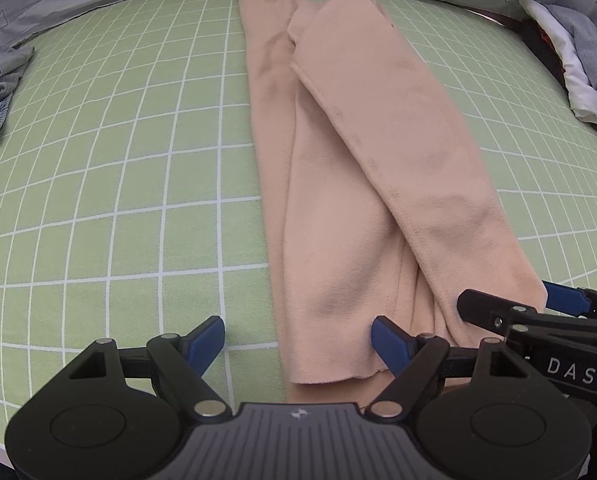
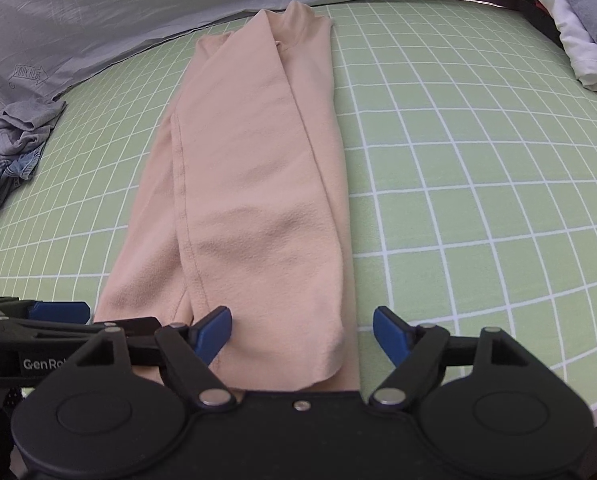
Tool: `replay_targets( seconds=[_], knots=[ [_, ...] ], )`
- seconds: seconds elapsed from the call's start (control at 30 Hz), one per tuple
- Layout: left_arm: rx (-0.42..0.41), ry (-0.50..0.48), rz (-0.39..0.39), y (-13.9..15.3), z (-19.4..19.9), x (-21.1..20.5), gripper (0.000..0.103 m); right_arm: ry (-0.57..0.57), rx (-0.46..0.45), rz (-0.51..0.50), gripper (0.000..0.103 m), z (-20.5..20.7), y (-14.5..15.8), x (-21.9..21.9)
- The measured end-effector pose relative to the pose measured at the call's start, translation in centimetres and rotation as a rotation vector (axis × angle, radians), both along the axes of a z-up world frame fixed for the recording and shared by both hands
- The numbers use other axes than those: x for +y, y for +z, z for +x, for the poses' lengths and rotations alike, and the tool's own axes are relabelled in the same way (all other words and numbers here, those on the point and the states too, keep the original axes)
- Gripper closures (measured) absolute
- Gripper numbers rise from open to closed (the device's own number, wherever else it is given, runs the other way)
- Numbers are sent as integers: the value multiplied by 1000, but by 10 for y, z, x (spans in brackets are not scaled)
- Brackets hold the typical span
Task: Fold clothes
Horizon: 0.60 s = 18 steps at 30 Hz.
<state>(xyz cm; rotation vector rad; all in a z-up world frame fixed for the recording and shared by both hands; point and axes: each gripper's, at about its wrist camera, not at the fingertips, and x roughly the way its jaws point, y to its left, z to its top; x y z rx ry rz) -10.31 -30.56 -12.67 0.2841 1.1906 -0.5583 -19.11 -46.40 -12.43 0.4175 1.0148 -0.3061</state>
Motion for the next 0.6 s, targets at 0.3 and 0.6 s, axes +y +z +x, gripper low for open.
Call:
replay_targets(
  seconds=[0.3, 0.6],
  knots=[
    [-9, -51, -39, -5, -5, -3, 38, 18, -3, -8, 41, 3, -3, 5],
    [21, -121, -122, -8, -7, -22, 79, 35, -3, -17, 68, 5, -3, 8]
  ],
)
